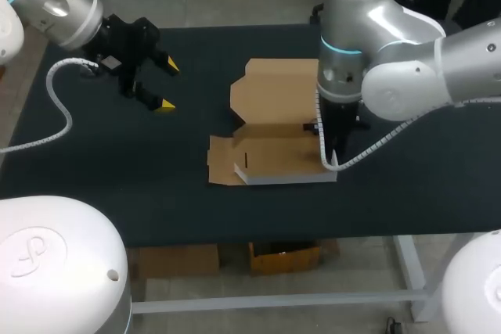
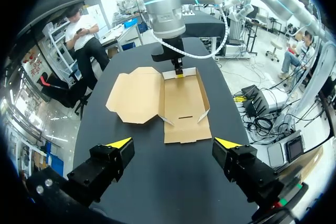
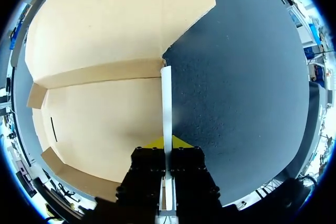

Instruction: Assemble the packaging by folding the flat box into shape, placing the metal phone stand inside, and closing the box properly

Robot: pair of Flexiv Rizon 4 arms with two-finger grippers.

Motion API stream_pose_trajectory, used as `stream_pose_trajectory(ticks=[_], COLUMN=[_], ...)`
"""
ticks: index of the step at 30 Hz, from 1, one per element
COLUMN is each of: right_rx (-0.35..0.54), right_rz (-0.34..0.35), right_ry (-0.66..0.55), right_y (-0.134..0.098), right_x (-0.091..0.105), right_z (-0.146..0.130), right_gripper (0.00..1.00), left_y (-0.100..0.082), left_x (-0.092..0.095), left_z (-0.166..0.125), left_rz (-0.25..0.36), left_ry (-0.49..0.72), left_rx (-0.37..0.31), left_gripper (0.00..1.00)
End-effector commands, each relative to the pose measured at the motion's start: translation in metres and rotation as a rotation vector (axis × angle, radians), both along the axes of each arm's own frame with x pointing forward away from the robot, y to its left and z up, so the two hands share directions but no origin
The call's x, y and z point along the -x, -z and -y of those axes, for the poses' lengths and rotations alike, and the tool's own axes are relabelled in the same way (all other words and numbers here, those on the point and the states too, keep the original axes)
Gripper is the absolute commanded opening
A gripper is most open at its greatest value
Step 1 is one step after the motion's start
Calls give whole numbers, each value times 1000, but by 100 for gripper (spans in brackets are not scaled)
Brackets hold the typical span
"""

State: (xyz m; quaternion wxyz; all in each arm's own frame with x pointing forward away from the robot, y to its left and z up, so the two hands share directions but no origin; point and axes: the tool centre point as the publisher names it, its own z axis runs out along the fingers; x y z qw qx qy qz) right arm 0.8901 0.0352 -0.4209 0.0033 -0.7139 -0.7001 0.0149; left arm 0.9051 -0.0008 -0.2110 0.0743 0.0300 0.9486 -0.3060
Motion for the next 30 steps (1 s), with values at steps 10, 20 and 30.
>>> stream_pose_trajectory(ticks=[10, 20, 30], right_rx=[-5, -5, -5], right_rz=[6, 6, 6], right_ry=[1, 3, 3], right_y=[-1, -2, -2], right_x=[2, 2, 2], right_z=[4, 4, 4], right_gripper=[0, 0, 0], left_y=[-1, -1, -1], left_x=[0, 0, 0], left_z=[0, 0, 0], left_rz=[-2, -2, -2], left_ry=[1, 1, 1], left_rx=[-4, -4, -4], left_gripper=[100, 100, 100])
